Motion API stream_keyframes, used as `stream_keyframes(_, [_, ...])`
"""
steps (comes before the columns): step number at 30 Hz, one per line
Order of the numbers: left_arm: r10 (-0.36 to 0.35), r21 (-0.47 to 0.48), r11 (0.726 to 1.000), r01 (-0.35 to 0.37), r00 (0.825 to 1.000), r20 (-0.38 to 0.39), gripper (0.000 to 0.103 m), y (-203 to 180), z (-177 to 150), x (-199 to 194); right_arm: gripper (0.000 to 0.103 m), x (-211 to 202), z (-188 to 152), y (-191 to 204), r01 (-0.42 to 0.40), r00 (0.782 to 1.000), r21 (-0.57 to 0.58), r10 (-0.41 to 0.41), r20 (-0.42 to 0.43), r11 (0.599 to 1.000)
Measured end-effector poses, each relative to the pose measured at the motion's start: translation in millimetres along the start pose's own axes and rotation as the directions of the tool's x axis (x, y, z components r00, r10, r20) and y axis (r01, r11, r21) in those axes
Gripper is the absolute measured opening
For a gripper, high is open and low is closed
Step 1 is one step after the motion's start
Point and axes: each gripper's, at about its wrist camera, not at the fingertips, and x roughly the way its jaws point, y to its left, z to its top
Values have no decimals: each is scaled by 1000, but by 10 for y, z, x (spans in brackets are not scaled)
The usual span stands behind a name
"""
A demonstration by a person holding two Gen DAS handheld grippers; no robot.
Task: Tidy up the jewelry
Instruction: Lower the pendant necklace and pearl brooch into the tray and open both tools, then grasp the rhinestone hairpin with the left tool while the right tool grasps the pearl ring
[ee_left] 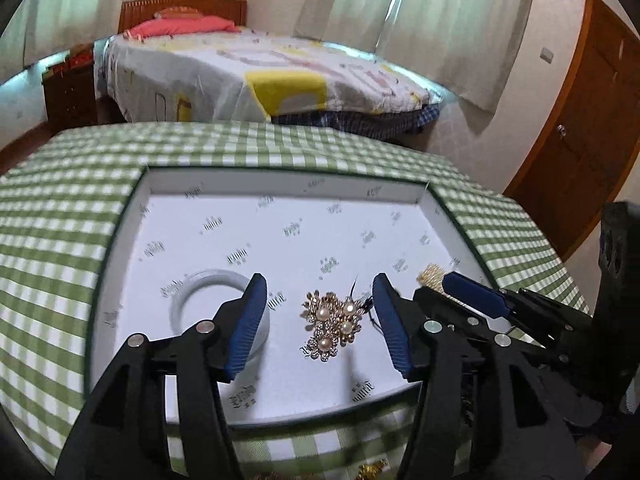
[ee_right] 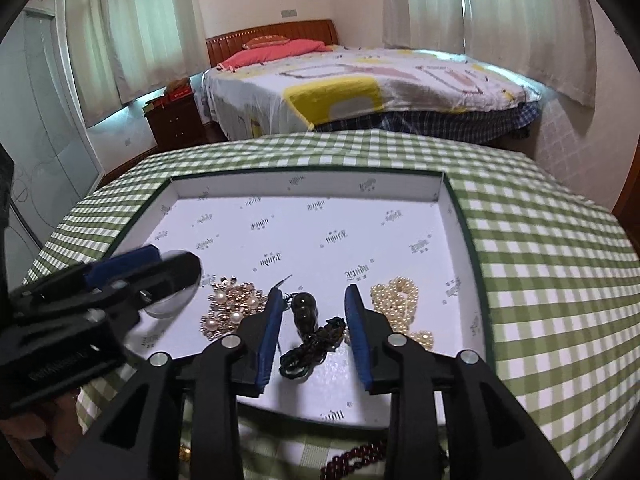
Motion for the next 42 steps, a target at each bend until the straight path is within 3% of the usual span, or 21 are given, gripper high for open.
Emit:
stream_keyframes(9, [49,17,998,-52,990,130,57,-36,-116,-723,37,-557,-183,84,45,996,-7,-44,74,999])
stream_keyframes(15, [77,19,997,-80,986,149,57,-73,-420,-1002,37,-824,-471,110,65,995,-6,-64,80,998])
stream_keyframes(23, [94,23,995,-97,990,106,57,-106,-929,-1129,37,-982,-895,125,74,996,4,-74,55,997])
stream_keyframes(32, [103,12,995,-103,995,5,56,-122,-1327,-967,37,-1083,-1208,122,77,996,8,-77,47,997])
stream_keyframes(42, [106,39,994,-103,991,-86,34,-200,-1473,-754,37,-1091,-1339,82,61,997,33,-63,42,998])
